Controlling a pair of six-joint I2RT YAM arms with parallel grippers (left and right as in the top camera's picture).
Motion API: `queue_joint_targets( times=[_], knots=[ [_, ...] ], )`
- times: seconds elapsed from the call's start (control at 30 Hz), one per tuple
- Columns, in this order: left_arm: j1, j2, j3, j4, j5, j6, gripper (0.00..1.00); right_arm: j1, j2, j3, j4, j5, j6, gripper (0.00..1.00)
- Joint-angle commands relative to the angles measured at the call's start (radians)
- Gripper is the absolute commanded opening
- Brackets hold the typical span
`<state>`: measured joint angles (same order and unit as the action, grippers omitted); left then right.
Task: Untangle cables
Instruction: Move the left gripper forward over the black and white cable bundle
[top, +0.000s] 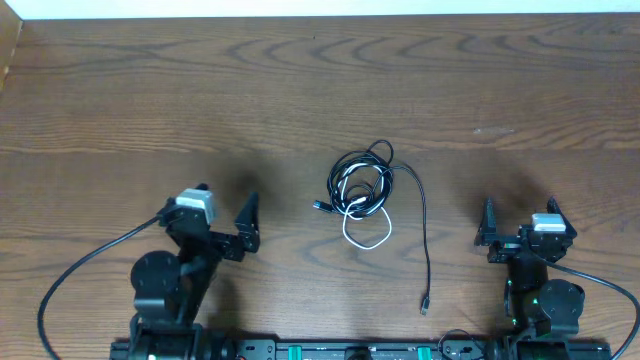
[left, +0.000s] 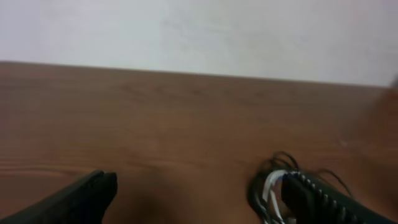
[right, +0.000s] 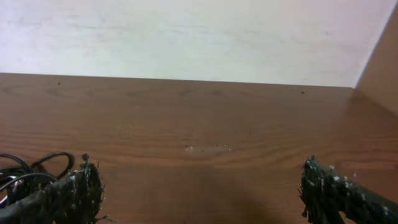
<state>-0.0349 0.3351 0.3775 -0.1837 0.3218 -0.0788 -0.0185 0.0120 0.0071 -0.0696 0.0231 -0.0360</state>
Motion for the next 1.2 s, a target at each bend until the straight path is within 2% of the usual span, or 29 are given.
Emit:
queue_joint_targets(
  times=[0.0, 0.4, 0.63, 0.77, 0.87, 1.17],
  knots=[
    [-0.003, 0.027, 0.031, -0.018, 0.128, -0.008, 0.92, -0.007, -0.005, -0.002, -0.002, 0.011, 0.01, 0.99],
    [-0.003, 0.031, 0.031, -0.161, 0.141, -0.008, 0.92, -0.007, -0.005, -0.002, -0.002, 0.011, 0.01, 0.99],
    [-0.003, 0.031, 0.031, -0.163, 0.138, -0.009, 0.91, -0.007, -0.005, -0.002, -0.002, 0.011, 0.01, 0.99],
    [-0.003, 0.031, 0.031, -0.164, 0.138, -0.077, 0.92, -0.007, -0.005, -0.002, -0.002, 0.011, 0.01, 0.99],
    [-0.003, 0.038, 0.031, -0.164, 0.138, -0.08, 0.91, -0.007, -0.005, -0.002, -0.002, 0.011, 0.01, 0.99],
    [-0.003, 0.135, 0.074, -0.185, 0.13, -0.08, 0.91, -0.007, -0.005, -0.002, -0.002, 0.011, 0.01, 0.99]
  ],
)
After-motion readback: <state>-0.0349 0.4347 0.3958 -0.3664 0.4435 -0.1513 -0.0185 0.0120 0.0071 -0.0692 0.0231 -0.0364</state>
